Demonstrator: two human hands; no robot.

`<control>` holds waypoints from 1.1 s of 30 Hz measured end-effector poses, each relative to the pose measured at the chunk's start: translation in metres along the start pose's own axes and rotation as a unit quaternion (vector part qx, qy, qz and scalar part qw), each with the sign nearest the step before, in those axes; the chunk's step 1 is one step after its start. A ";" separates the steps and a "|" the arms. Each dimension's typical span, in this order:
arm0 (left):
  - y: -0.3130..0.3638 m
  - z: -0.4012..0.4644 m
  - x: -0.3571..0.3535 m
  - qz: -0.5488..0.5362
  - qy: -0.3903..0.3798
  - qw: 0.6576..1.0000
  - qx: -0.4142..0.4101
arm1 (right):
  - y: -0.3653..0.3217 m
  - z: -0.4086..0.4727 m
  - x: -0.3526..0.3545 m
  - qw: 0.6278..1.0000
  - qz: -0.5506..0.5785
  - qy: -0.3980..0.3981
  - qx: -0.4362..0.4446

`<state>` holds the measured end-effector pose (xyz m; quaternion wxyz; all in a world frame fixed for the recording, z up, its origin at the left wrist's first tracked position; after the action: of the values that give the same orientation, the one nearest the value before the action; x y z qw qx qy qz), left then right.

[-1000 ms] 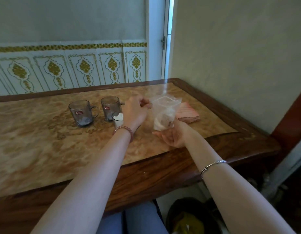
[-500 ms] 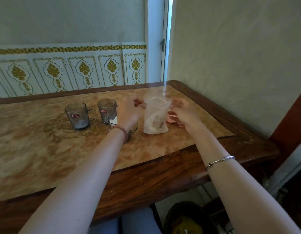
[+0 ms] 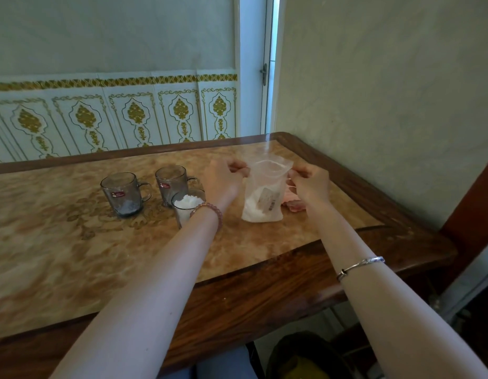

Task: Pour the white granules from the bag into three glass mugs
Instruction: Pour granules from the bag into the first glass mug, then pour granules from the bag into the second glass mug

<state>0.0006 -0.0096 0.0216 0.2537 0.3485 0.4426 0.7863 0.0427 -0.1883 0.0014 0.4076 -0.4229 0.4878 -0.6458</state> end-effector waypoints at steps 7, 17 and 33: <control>0.002 -0.003 0.001 0.007 0.007 1.000 0.002 | 0.005 -0.003 0.006 0.999 0.015 0.000 -0.028; -0.003 -0.018 0.043 0.016 -0.019 1.000 0.005 | 0.014 -0.051 -0.008 0.996 0.043 0.024 -0.076; -0.053 -0.053 0.130 0.061 -0.038 0.991 0.113 | -0.002 -0.136 -0.089 0.976 -0.087 -0.201 -0.010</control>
<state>-0.1176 0.0800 -0.0016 0.1807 0.4305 0.4964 0.7318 -0.0579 -0.0658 -0.0324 0.4355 -0.5886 0.3638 -0.5758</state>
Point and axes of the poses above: each hand's wrist, its own z-axis towards the middle knuckle, its own x-axis out of the back of the hand, y = z × x, the point moved 3 cm from there along z, towards the middle knuckle, and after that the axes turned 6 degrees about y, right-handed, at the moved point
